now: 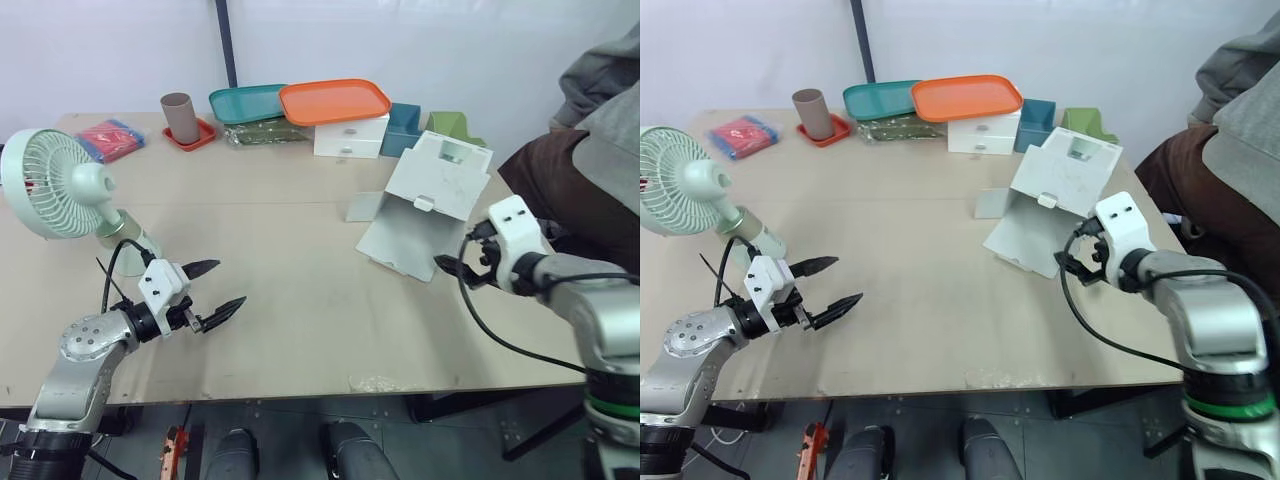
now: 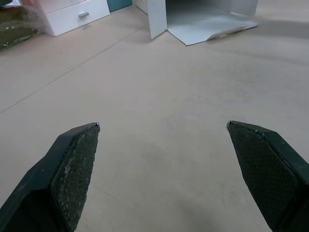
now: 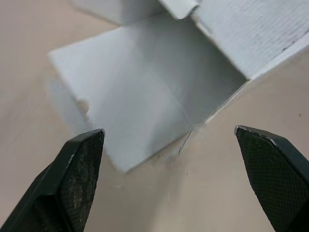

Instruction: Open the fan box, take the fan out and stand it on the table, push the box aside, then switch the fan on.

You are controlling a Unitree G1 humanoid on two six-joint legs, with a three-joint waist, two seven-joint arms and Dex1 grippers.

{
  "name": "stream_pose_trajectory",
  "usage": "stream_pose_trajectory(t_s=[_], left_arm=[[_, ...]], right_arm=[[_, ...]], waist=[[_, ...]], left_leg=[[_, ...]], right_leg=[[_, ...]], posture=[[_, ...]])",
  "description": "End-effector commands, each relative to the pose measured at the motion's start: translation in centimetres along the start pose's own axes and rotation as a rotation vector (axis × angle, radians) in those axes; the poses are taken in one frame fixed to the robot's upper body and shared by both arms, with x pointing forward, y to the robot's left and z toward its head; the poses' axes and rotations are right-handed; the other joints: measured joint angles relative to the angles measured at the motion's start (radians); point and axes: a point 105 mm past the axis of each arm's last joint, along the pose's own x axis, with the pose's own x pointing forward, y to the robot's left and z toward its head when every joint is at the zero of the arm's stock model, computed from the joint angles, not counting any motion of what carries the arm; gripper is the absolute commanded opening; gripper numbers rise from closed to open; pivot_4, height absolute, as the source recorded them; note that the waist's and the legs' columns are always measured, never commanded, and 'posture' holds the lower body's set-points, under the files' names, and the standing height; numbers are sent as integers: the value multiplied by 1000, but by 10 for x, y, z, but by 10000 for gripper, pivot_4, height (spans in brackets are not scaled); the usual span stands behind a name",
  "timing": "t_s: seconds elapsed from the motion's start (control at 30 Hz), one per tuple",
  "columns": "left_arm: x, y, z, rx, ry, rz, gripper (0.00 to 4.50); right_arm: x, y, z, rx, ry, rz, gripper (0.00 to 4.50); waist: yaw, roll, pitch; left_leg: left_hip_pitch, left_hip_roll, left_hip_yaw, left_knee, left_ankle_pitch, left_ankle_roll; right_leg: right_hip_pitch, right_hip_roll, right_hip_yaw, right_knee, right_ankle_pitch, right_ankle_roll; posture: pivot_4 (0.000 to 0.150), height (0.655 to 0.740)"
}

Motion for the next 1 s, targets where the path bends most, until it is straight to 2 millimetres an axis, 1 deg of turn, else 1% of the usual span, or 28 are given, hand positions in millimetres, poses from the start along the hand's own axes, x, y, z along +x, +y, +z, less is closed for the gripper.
stream_pose_trajectory(t_s=[0.03,0.13,0.17,0.23,0.27,0.3,0.33,0.37,0.43,0.5,0.57,0.67,0.8,0.87,0.93,1.0], left_arm=[[-2,2,13,22,-48,3,45000],[-3,2,15,13,-57,-4,45000],[-4,1,16,11,-58,-5,45000],[-11,-1,21,-4,-69,-9,45000],[-13,-2,22,-9,-72,-10,45000],[-17,-5,24,-13,-71,-17,45000],[-21,-8,26,-14,-71,-21,45000],[-23,-10,27,-15,-70,-23,45000],[-33,-13,32,-29,-81,20,45000],[-43,-13,34,-32,-82,80,45000],[-51,-12,33,-21,-78,146,45000],[-63,-14,36,-14,-87,247,45000],[-71,-11,42,31,-91,369,45000],[-75,-13,57,54,-131,441,45000],[-85,-8,71,100,-169,559,45000],[-101,4,79,123,-187,718,45000]], right_arm=[[-28,16,25,-132,-116,119,44193],[-39,30,29,-196,-175,222,44193],[-40,37,35,-218,-225,267,44193],[-39,62,60,-214,-381,403,44193],[-39,71,70,-207,-439,450,44193],[-37,82,79,-195,-495,503,44193],[-33,92,84,-187,-526,557,44193],[-30,99,86,-183,-541,591,44193],[-15,112,95,-169,-598,658,44193],[-5,119,107,-139,-662,702,44193],[-3,126,114,-121,-716,764,44193],[6,137,111,-133,-734,839,44193],[18,139,107,-123,-734,867,44193],[26,142,108,-133,-728,868,44193],[33,144,113,-121,-737,877,44193],[41,147,113,-124,-727,891,44193]], waist=[[-3,0,0],[-7,0,0],[-7,0,0],[-10,0,0],[-12,0,0],[-16,-1,0],[-18,-1,0],[-18,-1,0],[-24,-1,0],[-22,-1,0],[-23,-3,-1],[-24,-2,0],[-12,-3,-1],[-9,-3,0],[-10,-2,0],[-12,-2,0]], left_leg=[[1,0,0,0,0,0],[4,0,0,1,0,0],[4,0,0,2,0,1],[4,0,0,4,1,1],[4,0,0,5,1,1],[4,0,1,6,1,1],[4,0,0,7,1,1],[4,0,0,8,1,1],[4,1,0,8,1,1],[4,1,0,8,1,1],[3,1,0,8,1,1],[2,1,2,9,1,1],[1,2,1,8,1,1],[1,1,1,8,1,1],[1,2,1,9,1,1],[2,2,1,9,1,1]], right_leg=[[1,0,0,0,0,0],[2,1,0,0,1,-3],[2,1,0,0,1,-5],[2,1,1,0,3,-5],[2,1,1,0,4,-5],[2,1,1,0,4,-5],[2,1,1,0,5,-5],[2,1,1,0,5,-5],[2,2,2,0,6,-5],[3,1,2,0,6,-5],[3,1,1,0,5,-5],[2,1,1,0,5,-4],[2,1,1,0,2,-5],[2,1,1,0,3,-5],[2,1,1,0,4,-5],[2,1,1,0,5,-5]], posture=[[1500,7400],[1500,7400],[1500,7400],[1500,7400],[1500,7400],[1500,7400],[1500,7400],[1500,7400],[1500,7400],[1500,7400],[1500,7400],[1500,7400],[1500,7400],[1500,7400],[1500,7400],[1500,7400]])
